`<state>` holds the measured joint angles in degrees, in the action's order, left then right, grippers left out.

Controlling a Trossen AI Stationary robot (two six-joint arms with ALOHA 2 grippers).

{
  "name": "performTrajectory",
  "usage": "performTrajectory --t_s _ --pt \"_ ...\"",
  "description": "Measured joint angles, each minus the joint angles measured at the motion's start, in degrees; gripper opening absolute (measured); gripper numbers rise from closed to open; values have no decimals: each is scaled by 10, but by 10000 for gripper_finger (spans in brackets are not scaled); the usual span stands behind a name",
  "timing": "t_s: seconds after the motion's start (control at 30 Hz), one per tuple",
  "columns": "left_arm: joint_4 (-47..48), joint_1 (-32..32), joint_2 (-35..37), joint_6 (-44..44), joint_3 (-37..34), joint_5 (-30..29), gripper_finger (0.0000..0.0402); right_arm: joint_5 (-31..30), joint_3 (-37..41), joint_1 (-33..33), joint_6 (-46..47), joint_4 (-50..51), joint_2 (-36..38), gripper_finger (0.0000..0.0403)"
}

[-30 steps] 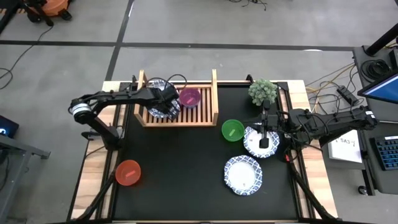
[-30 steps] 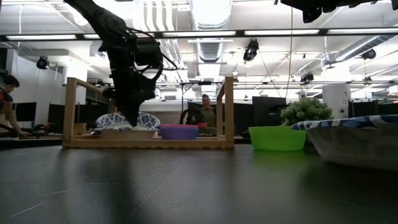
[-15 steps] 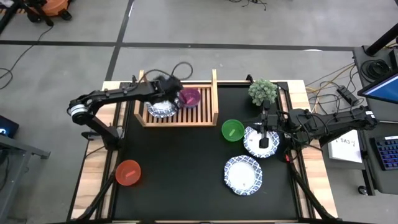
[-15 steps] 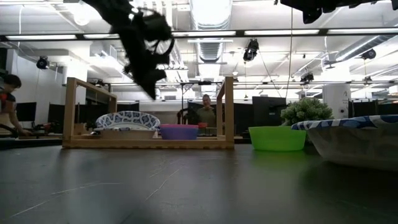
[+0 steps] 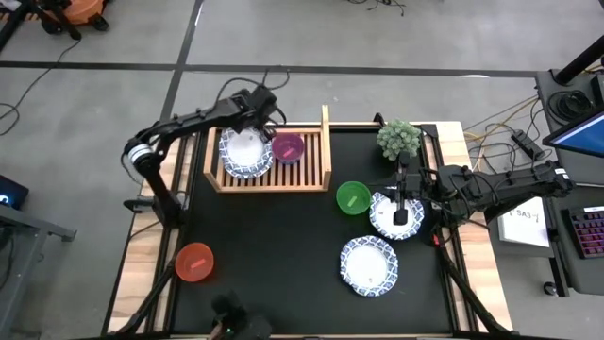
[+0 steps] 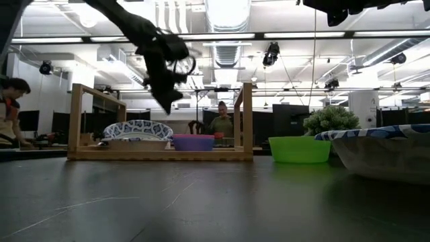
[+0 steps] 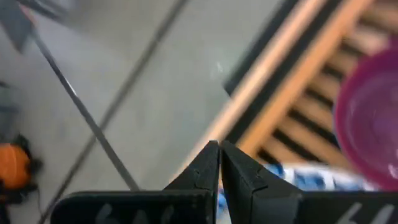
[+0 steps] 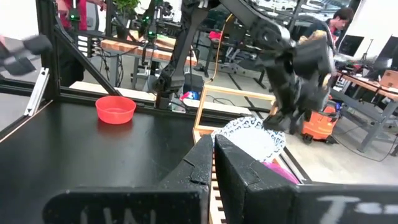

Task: Place and stack bowls onto a shelf
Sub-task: Stack the blue patterned bowl on top of the blue patterned bowl on the shelf

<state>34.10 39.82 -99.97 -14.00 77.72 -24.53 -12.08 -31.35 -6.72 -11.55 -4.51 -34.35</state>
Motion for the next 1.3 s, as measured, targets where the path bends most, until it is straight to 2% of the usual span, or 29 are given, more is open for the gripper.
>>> performTrajectory --t_s 0.1,0.33,0.7,0.93,1.07,1.2,1.3 --pt "48 3 -30 4 1 -3 0 0 0 0 0 0 0 9" --pt "89 -6 -65 10 10 -3 0 0 0 0 -5 0 0 9" --pt "220 -30 -42 75 85 14 0 -1 0 0 -12 0 0 9" --pt "185 -15 -41 116 37 8 0 -1 0 0 -26 4 -5 9" --pt "162 -14 -40 144 -3 -20 0 -8 0 0 -27 8 -7 9" --pt "117 -15 -40 153 -36 -16 0 -34 0 0 -24 8 -7 9" --pt "78 -15 -40 167 -53 13 0 -36 0 0 -19 9 -7 9"
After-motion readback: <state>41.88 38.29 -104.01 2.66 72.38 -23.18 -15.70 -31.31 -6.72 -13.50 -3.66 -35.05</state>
